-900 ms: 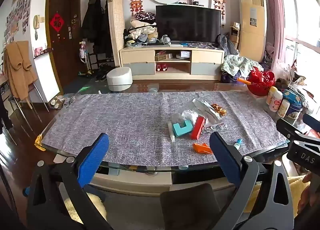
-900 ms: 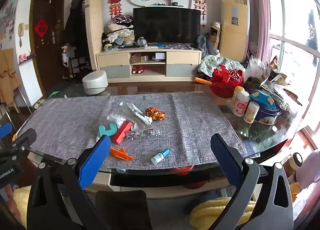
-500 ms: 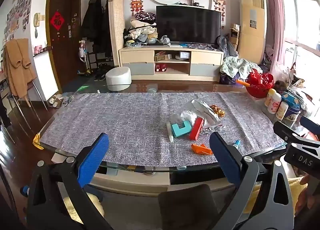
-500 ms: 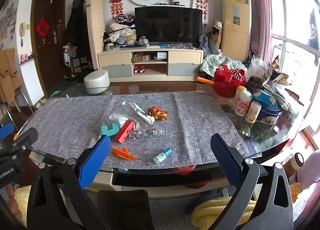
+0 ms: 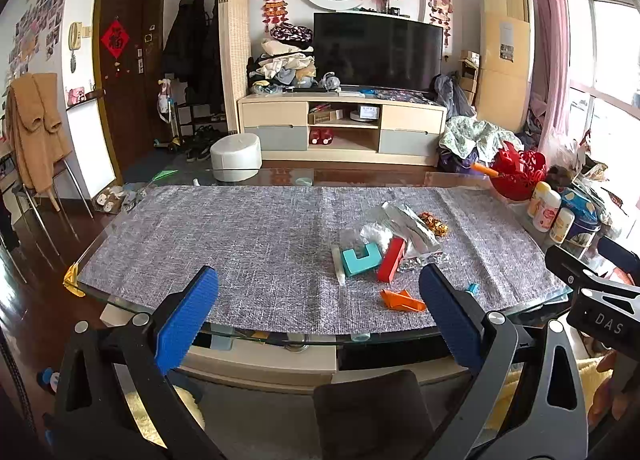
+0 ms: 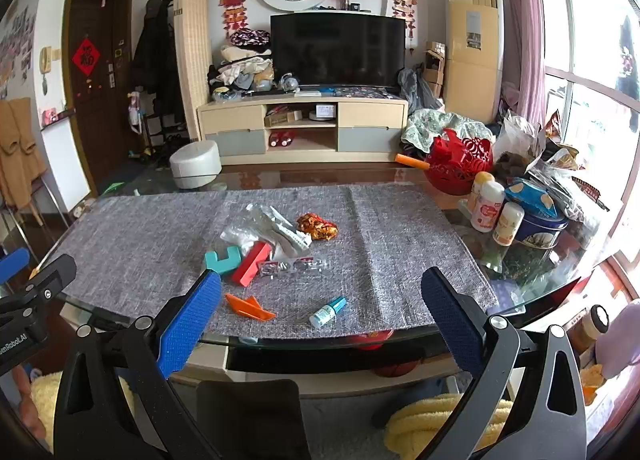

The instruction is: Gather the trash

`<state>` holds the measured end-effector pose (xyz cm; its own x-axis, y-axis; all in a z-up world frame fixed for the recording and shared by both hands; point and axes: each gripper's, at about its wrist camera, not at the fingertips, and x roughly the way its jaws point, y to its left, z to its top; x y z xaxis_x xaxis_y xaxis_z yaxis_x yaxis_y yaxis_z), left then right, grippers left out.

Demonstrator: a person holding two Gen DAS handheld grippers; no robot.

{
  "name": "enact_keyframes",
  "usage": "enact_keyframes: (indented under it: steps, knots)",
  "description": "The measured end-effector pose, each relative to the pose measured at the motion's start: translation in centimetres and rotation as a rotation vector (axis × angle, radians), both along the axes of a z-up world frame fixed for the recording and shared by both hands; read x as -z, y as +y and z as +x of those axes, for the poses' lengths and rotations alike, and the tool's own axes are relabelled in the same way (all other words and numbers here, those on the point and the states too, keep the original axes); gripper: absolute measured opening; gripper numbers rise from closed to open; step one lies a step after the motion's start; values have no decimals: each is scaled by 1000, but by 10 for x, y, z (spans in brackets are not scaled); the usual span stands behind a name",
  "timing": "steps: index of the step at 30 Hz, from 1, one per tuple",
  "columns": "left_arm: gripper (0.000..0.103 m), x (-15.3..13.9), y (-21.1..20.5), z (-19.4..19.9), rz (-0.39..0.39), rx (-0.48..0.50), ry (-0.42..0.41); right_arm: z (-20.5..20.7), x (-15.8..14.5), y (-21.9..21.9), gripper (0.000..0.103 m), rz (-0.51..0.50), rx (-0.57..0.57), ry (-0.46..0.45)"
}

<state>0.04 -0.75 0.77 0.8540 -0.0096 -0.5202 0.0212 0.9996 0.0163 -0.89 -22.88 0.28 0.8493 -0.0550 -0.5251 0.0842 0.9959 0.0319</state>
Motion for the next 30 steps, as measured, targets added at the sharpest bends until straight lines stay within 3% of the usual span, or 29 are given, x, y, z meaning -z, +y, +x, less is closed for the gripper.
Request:
enact_keyframes:
  steps: [30]
  knots:
    - [95,-4,4,0,-24,4,-10,-1,-7,5,100,6,-19,-19]
